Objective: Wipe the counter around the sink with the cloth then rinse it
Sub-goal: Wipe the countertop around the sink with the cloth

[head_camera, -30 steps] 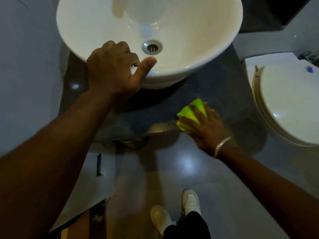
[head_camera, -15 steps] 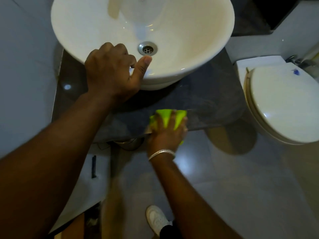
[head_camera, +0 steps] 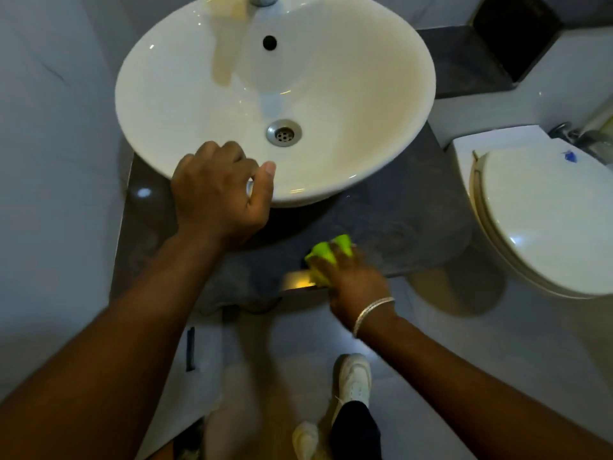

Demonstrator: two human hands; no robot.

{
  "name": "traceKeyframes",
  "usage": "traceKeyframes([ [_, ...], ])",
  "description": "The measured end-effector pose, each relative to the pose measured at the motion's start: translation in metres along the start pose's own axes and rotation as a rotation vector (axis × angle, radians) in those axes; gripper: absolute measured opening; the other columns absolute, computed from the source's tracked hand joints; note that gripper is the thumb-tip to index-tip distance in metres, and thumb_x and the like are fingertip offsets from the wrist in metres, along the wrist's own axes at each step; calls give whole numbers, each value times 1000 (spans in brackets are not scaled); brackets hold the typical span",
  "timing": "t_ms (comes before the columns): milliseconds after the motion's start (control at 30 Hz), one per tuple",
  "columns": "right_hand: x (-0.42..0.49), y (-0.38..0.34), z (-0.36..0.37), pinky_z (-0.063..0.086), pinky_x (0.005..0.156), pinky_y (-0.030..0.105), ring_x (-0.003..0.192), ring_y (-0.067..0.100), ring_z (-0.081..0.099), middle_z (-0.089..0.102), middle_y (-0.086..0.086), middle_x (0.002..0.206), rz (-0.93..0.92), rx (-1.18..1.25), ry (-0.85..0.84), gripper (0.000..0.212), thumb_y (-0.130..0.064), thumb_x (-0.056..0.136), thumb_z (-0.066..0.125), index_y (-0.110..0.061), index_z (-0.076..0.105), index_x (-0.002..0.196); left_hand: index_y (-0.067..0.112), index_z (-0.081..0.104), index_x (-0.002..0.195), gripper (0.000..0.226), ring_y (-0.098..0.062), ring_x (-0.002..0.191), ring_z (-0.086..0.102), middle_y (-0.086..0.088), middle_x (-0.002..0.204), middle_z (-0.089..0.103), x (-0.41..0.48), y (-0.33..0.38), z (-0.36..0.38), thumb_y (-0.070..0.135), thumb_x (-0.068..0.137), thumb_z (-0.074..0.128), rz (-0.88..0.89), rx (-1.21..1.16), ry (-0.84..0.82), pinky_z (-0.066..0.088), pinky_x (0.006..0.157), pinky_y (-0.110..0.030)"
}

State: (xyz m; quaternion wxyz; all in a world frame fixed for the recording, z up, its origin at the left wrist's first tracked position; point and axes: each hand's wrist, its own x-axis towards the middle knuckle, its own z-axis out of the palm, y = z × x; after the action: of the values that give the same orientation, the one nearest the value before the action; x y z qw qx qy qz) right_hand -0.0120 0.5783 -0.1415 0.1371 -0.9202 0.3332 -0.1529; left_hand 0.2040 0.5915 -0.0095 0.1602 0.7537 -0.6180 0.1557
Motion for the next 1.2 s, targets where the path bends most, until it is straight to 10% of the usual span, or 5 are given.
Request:
traceKeyframes([
  [133, 29, 30, -69, 59, 70, 33, 88, 22, 71, 73, 3, 97, 920, 1155, 353, 35, -5, 85, 60, -13, 66, 118, 6, 68, 77, 60, -34, 70, 50, -13, 76, 61, 0, 2, -6, 47, 95, 28, 19, -29, -52, 29, 58, -36],
  [300, 72, 52, -151, 33, 110, 42, 127, 34, 47, 56, 19, 125, 920, 1997, 233, 40, -36, 84, 60, -13, 59, 117, 7, 63, 77, 61, -35, 72, 50, -14, 76, 56, 9, 27, -11, 53, 94, 26, 58, -8, -179, 36, 59, -40],
  [833, 103, -48, -148, 40, 108, 44, 114, 26, 61, 66, 8, 121, 1050, 2385, -191, 65, -58, 77, 64, -15, 61, 126, 11, 53, 87, 37, -36, 78, 50, -13, 85, 57, 23, 39, -17, 36, 90, 28, 20, 127, -400, 34, 64, -43],
  [1033, 107, 31, -167, 32, 41, 11, 31, 4, 46, 45, -14, 36, 875, 2247, -330, 57, -74, 69, 58, -26, 55, 100, 11, 54, 87, 42, -33, 77, 50, -12, 86, 59, 23, 35, -17, 42, 93, 27, 29, 45, -398, 36, 65, -41],
  [1200, 135, 67, -203, 52, 89, 54, 114, 34, 63, 65, 12, 126, 884, 1780, 25, 72, -66, 73, 63, -23, 58, 130, 14, 60, 88, 51, -27, 78, 52, -8, 86, 61, 21, 31, -17, 53, 94, 27, 38, -28, -380, 39, 63, -39],
])
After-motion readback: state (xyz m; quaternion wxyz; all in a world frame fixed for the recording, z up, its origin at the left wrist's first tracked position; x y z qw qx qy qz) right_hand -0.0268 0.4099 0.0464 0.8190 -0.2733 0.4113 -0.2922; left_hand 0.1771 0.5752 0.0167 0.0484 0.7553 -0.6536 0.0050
